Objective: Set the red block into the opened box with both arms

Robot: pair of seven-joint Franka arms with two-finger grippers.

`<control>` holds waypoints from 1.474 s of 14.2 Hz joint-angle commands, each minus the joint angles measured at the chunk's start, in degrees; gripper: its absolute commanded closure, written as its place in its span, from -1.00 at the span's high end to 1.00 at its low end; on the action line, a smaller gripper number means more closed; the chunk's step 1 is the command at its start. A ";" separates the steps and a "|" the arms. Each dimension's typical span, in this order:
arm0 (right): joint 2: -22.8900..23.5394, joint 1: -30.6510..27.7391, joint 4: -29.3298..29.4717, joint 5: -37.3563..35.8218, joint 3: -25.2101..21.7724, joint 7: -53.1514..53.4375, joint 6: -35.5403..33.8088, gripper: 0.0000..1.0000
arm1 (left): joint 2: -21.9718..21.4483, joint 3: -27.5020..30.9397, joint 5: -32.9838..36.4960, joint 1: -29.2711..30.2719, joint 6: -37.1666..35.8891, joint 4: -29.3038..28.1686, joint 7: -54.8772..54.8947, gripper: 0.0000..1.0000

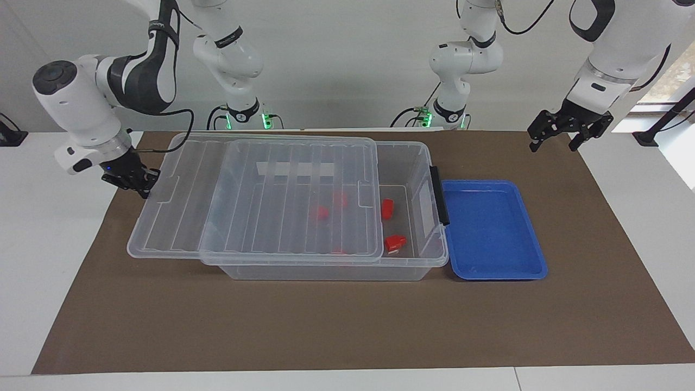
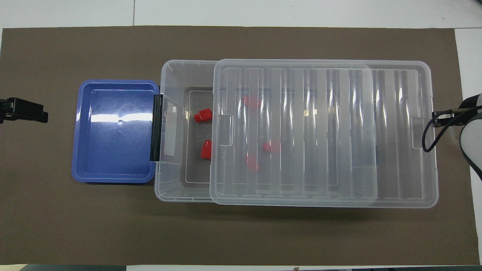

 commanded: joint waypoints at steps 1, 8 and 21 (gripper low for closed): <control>-2.12 2.77 -2.75 1.17 0.30 3.90 0.92 -1.00 | 0.94 -0.12 0.20 1.41 -2.77 1.84 0.80 1.00; -2.21 7.36 -3.11 3.81 0.38 9.09 1.10 -1.00 | 0.41 -0.47 -0.76 1.34 -2.77 1.24 1.76 1.00; -2.12 11.93 -3.46 3.81 0.30 13.76 1.71 -1.00 | -0.82 -0.56 -1.38 0.98 0.13 -1.41 0.88 1.00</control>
